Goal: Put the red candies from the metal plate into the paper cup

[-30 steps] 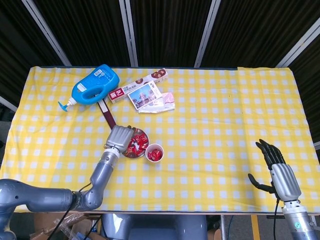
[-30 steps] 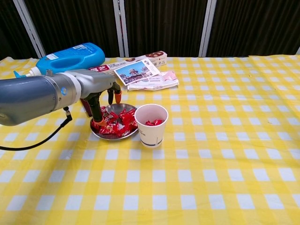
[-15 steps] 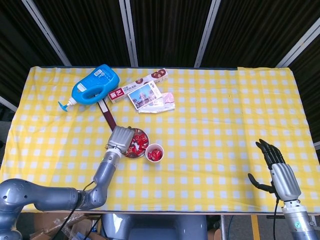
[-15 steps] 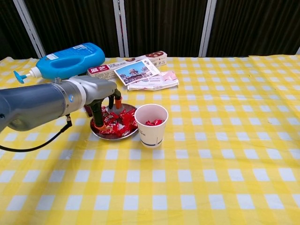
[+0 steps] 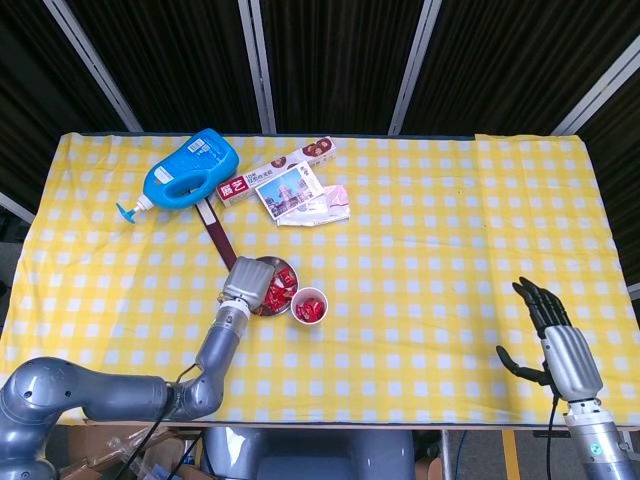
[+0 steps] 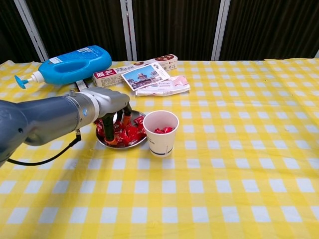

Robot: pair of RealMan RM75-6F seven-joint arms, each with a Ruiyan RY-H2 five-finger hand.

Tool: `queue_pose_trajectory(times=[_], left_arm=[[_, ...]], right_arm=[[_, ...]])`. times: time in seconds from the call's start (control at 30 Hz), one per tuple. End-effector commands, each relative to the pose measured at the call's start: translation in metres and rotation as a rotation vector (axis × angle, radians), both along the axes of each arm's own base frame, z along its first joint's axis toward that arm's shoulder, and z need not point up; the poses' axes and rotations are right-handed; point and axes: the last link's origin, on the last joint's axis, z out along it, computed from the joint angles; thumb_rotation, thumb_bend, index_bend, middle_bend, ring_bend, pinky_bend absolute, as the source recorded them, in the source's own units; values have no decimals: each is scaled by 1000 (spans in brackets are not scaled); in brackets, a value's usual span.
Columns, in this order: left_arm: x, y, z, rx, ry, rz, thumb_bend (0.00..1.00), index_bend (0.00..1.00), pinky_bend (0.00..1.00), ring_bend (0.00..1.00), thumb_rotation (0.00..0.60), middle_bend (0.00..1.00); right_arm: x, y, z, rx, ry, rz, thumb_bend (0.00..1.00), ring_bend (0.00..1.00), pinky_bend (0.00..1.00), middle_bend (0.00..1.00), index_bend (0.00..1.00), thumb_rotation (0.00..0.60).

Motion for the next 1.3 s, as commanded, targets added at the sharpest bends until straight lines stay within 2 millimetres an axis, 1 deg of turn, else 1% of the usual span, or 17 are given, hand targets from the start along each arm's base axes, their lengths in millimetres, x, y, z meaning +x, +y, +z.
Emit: queue_pose_trajectory(times=[0.03,0.17,0.37,0.5,0.63,0.8,1.03,1.2,1.3], left_arm=[[1,0,-3,4,8,-11,289,473,985,908,600,469],[2,0,-7,15,7,-19,354,518,986,910,600,542],[1,3,-10,46,19,-44,399,581,987,911,600,625],[0,6,-8,69,14,-55,406,597,987,912,600,645],[1,8,-2,87,6,-61,406,602,988,912,600,652],[5,10,12,109,-32,-63,406,599,988,912,600,654],[15,7,40,130,-59,-106,406,597,988,912,600,654],[34,3,58,133,-104,-144,406,591,988,912,600,654],[48,-2,63,121,-127,-177,406,586,988,912,600,654]], right_arm=[[0,0,0,-2,-1,0,387,0,0,0,0,600],[0,0,0,-3,-1,-1,387,0,0,0,0,600],[0,0,0,-6,-2,0,387,0,0,0,0,600],[0,0,0,-8,-1,0,388,0,0,0,0,600],[-1,0,0,-7,1,0,388,0,0,0,0,600],[-1,0,0,-8,1,1,388,0,0,0,0,600],[0,0,-1,-5,4,4,388,0,0,0,0,600],[0,1,-1,-5,7,3,388,0,0,0,0,600],[0,1,-1,-6,8,1,388,0,0,0,0,600]])
